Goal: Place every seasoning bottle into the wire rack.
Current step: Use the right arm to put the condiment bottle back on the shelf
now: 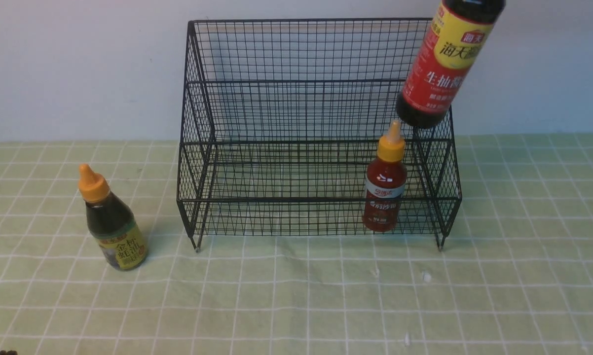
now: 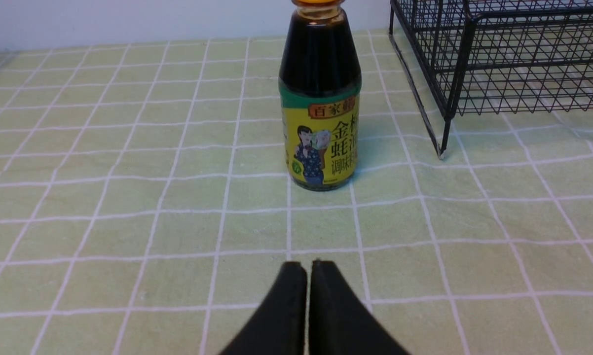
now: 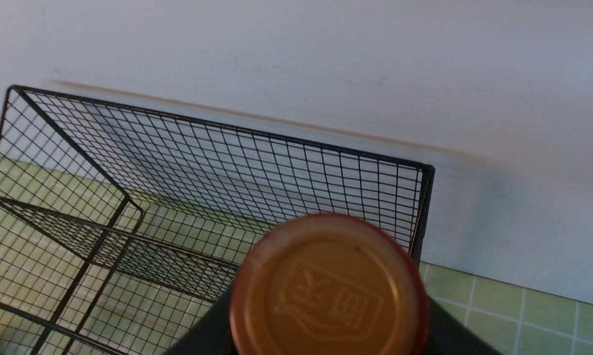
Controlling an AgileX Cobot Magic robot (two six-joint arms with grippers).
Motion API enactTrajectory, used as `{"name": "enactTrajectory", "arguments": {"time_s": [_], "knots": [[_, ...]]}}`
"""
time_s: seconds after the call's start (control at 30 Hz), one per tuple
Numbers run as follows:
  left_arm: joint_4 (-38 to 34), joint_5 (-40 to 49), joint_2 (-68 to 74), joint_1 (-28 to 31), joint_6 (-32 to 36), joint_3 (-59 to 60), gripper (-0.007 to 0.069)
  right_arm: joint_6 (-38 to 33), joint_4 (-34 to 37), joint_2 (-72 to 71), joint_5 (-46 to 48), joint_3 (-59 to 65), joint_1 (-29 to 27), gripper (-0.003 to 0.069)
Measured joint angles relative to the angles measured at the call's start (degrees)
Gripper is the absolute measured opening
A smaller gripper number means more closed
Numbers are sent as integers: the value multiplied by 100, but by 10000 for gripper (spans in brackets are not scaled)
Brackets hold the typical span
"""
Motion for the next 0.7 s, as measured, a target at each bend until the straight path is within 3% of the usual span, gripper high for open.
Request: {"name": "enactTrajectory", "arguments": {"time_s": [0.4,0.7], "knots": [[0,4,0,0,0,0,-6,-580,-241,585,-51,-16,293,280],[0,4,0,0,0,0,-6,-198,-1024,1132,107,-24,803,280]]}}
